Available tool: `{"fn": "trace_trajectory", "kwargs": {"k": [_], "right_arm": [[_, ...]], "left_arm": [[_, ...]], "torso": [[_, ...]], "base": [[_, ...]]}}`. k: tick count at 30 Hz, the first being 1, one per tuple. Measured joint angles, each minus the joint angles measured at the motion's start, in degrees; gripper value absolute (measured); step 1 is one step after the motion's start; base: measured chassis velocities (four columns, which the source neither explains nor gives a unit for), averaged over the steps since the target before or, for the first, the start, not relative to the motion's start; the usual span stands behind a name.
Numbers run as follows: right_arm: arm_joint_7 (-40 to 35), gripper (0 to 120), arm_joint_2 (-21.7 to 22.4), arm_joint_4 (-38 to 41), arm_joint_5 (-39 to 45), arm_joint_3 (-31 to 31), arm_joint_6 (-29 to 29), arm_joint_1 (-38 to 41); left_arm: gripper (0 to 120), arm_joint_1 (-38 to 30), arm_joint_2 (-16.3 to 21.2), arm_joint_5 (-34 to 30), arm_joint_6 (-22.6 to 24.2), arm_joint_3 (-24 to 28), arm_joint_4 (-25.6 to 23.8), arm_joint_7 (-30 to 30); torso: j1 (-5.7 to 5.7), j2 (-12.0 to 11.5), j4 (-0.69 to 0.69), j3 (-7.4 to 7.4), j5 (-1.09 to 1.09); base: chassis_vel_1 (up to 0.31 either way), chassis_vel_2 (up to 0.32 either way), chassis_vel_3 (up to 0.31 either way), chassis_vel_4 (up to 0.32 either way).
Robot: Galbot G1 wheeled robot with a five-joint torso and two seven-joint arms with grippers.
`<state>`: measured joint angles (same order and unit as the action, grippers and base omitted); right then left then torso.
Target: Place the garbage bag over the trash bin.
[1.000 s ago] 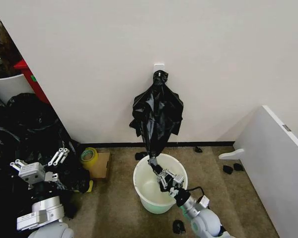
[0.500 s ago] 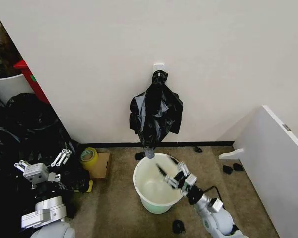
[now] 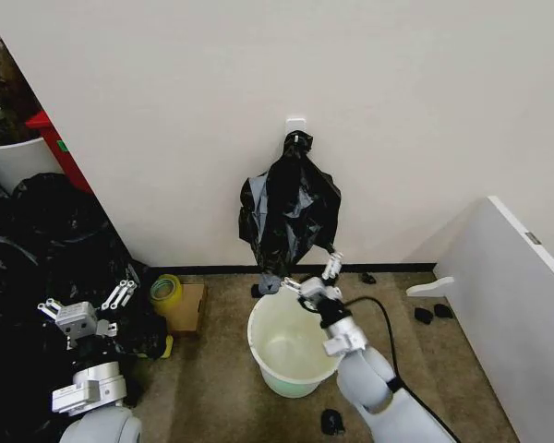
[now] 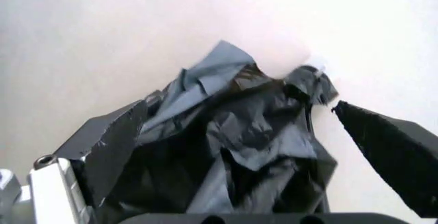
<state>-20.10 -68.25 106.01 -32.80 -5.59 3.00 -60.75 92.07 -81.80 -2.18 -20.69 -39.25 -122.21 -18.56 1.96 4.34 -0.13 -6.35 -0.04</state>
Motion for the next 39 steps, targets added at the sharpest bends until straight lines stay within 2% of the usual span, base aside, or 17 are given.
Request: {"fn": "trace_trajectory", "kwargs": {"k": [2,3,7,8,10,12,20,29,34,39], "right_arm": [[-2.8,100,1.5,1.2,-0.1,-4.5,-8.6,2.4],[-2.8,100,1.5,1.2,-0.1,-4.5,-8.6,2.4],[-6.3,100,3.2,0.5,0.1,-11.5,-26.6,7.2],[-6.3,100,3.2,0.5,0.1,-11.5,-26.6,7.2],[-7.4,100,2.9,-0.8,1.8,-13.7,-33.8,8.9],[-7.7,100,2.3,-2.1,2.8,-14.1,-35.3,9.7],[-7.4,100,1.0,-5.0,2.2,-12.4,-33.7,11.1],[-4.9,100,2.4,-4.8,2.8,-10.0,-38.9,10.5],[-4.8,92,3.4,-4.0,3.2,-7.9,-38.0,10.0],[-4.2,72,4.2,-4.0,1.5,-6.1,-37.2,9.7]], "left_arm": [[100,-0.5,-0.2,0.0,0.0,0.0,0.8,0.0],[100,-0.5,-0.2,0.0,0.0,0.0,0.8,0.0],[100,-1.6,-0.5,-0.1,0.0,0.0,2.0,-0.1],[100,-1.6,-0.5,-0.1,0.0,0.0,2.0,-0.1],[100,-1.8,-0.7,-0.1,0.1,0.0,2.1,-0.2],[100,-1.8,-0.7,-0.1,0.1,0.0,2.1,-0.2],[100,-0.7,-0.9,0.2,0.1,-0.2,1.0,-0.4],[100,0.5,-1.6,1.2,0.1,-0.1,-1.0,-0.5],[100,0.8,-2.0,1.7,0.1,0.0,-1.7,-0.5],[100,1.2,-2.2,2.1,0.1,0.1,-2.2,-0.6]], "torso": [[0.0,0.0,-0.01,0.0,-0.01],[0.0,0.0,-0.01,0.0,-0.01],[0.0,0.0,-0.01,0.0,0.0],[0.0,0.0,-0.01,0.0,0.0],[0.0,0.0,-0.01,0.0,0.01],[0.0,0.0,-0.01,0.0,0.01],[0.0,0.0,-0.01,0.0,0.01],[0.0,0.0,-0.01,0.0,0.01],[0.0,0.0,-0.01,0.01,0.01],[0.0,0.0,-0.01,0.01,0.01]], "base": [[0.0,0.0,0.0,0.0],[0.0,0.0,0.0,0.0],[0.0,0.0,0.0,0.0],[0.0,0.0,0.0,0.0],[0.0,0.0,0.0,0.0],[0.0,0.0,0.0,0.0],[0.0,0.0,0.0,0.0],[0.0,0.0,0.0,0.0],[0.0,0.0,0.0,0.0],[0.0,0.0,0.0,0.0]]}}
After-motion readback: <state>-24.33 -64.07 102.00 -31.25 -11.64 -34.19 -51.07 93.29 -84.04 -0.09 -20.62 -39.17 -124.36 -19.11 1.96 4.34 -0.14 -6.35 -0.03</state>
